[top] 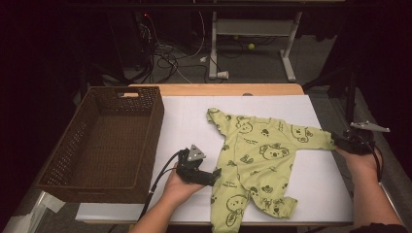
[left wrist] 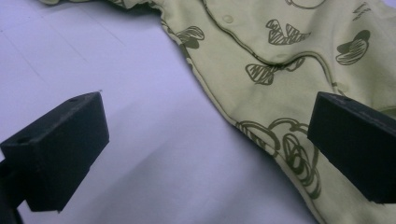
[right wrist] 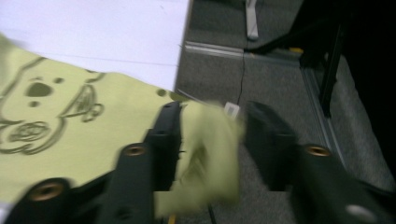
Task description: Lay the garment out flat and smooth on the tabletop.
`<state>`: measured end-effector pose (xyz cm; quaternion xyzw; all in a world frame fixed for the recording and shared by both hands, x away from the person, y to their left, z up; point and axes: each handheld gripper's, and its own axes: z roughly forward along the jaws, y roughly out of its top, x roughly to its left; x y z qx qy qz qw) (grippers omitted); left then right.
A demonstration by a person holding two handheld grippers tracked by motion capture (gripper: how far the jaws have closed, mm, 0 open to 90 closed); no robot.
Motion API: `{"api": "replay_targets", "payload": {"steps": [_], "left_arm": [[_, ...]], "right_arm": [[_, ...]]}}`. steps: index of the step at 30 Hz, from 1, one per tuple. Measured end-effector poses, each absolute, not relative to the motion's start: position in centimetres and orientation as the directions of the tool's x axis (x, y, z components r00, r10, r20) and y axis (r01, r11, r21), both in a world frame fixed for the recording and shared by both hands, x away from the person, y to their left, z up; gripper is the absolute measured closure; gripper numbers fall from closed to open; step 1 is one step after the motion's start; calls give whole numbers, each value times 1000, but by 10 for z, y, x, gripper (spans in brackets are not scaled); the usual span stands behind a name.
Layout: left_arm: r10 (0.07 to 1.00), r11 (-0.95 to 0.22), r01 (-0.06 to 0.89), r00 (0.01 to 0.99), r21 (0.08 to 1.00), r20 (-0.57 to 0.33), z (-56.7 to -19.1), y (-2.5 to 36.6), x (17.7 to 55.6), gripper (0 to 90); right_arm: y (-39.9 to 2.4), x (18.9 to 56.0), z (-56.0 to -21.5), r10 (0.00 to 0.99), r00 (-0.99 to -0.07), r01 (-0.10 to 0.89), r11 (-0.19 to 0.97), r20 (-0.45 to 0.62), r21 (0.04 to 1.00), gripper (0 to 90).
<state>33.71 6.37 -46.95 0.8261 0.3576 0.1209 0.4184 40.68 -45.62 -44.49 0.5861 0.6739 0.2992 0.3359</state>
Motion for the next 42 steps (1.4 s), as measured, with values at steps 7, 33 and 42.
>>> {"api": "replay_targets", "payload": {"steps": [7,33,42], "left_arm": [[666,-394,486,736,780,-121,-469,59,333,0],[517,-560,367,855,743,-33,-473,41,309,629],[511,-589,382,859,712,-39,-474,38,311,756]], "right_arm": [[-443,374,-435,980,-169,552,183,-105,813,497],[-297,253,-460,827,-563,536,374,-10,757,488],[-286,243,-467,803,-593,534,445,-57,719,888]]}}
